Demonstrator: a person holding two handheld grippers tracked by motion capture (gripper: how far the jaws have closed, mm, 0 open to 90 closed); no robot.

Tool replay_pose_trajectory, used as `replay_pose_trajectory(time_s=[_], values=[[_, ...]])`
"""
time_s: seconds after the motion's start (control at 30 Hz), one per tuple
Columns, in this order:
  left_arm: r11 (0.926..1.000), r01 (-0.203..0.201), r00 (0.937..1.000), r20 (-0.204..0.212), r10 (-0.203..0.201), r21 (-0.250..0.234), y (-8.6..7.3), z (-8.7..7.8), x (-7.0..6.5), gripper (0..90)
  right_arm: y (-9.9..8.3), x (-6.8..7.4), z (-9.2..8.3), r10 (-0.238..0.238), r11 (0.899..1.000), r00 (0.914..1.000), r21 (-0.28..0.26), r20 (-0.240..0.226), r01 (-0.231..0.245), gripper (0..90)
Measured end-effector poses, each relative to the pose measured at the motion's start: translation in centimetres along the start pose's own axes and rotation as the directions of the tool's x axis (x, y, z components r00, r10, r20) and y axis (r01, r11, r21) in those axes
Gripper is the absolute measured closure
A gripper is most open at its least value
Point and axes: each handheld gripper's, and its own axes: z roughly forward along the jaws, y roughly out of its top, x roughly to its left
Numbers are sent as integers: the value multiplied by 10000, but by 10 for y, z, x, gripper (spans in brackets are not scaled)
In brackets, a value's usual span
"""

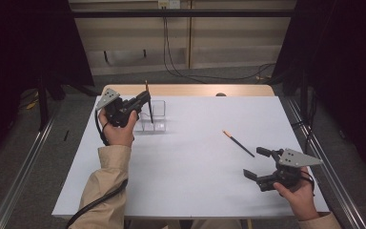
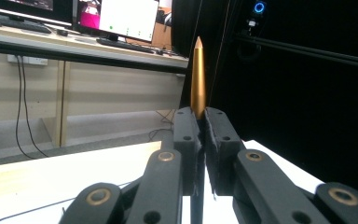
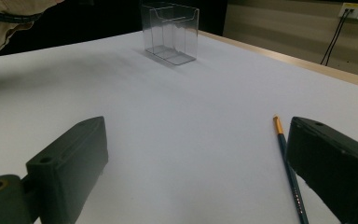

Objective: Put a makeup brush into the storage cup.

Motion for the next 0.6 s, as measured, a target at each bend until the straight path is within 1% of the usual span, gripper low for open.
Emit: replay_pose_trajectory(time_s=[0.07,0.13,0.17,0.2,0.37,0.6], values=[[10000,-10,10000,-32,10,10,0,1,0,841,0,0,0,0,10000,10000,-12,-16,0,52],[9998,152,9999,-45,-153,-158,1,4,-1,841,0,0,0,-4,10000,10000,-4,-24,4,52],[10000,26,10000,-29,-27,-75,1,4,0,840,0,0,0,2,10000,10000,-3,-32,-2,52],[10000,15,10000,-5,-15,-76,2,6,0,841,0,0,0,-3,10000,10000,-15,-16,3,52],[10000,28,10000,3,-28,-59,3,9,0,840,0,0,0,-4,10000,10000,-1,-7,4,51],[10000,91,9999,-131,-91,-7,0,16,3,840,0,-1,-1,8,10000,10000,-31,-42,-9,50]])
